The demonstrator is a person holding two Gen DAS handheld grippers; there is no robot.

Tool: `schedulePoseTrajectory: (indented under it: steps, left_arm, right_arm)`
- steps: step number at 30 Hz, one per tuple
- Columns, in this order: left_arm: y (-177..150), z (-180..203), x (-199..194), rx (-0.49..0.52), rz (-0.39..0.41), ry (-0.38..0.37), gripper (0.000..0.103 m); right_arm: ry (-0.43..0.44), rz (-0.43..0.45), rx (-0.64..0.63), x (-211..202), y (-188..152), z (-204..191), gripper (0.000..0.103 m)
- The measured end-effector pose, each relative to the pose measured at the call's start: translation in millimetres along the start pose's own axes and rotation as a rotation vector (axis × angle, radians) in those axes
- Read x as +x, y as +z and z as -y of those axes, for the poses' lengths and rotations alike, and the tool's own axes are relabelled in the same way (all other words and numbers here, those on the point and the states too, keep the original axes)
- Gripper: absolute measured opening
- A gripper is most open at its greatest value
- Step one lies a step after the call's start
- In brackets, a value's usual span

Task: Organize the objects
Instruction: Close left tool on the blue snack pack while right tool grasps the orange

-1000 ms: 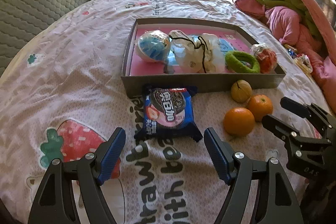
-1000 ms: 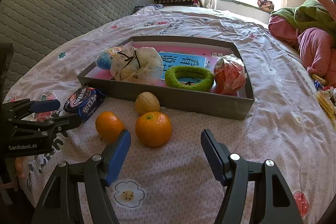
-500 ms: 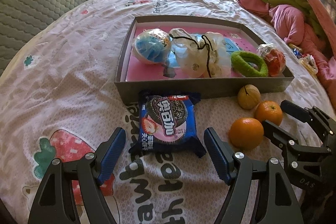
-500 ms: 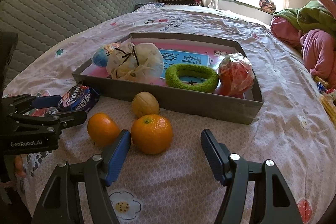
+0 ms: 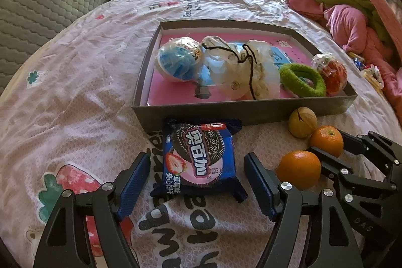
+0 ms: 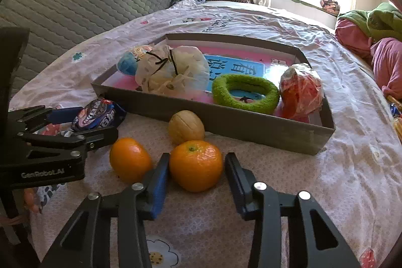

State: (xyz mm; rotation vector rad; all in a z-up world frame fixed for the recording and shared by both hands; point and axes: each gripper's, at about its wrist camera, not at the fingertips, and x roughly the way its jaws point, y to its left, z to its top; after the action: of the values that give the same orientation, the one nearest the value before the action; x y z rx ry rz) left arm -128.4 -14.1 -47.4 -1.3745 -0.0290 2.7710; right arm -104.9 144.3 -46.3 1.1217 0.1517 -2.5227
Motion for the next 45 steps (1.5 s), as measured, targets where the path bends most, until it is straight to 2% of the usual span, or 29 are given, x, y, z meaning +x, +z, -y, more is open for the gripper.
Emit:
schedulePoseTrajectory:
  steps: [14,20,24,34,45]
  left_arm:
    - [2.7,-1.4,4.8,-0.009,0.000,0.002,0.078]
    - [2.9,-2.9,6.1,-0.013,0.006,-0.012,0.072]
    - [2.3,-2.0,6.0,-0.010,0.008,-0.031,0.060]
    - [1.6,-2.6,3.7,-0.013,0.024,-0.049,0.055]
    - [2.0,3.0,-18.8,0.028,0.099,-0.057,0.055]
  right_arm:
    - [0.016,0.007,0.012,-1.2,-0.4,1.7,0.040]
    - [0.016,0.006,0.012,-1.1,0.0,0.1,0.040]
    - [0.017,0.006,0.014,-1.1,-0.2,0.1,0.040]
    - [0.016,0.013,0.016,-2.2,-1.1,2.0,0.040]
    - [0.020,0.049,0.028,-12.0,-3.4,5.6,0.040]
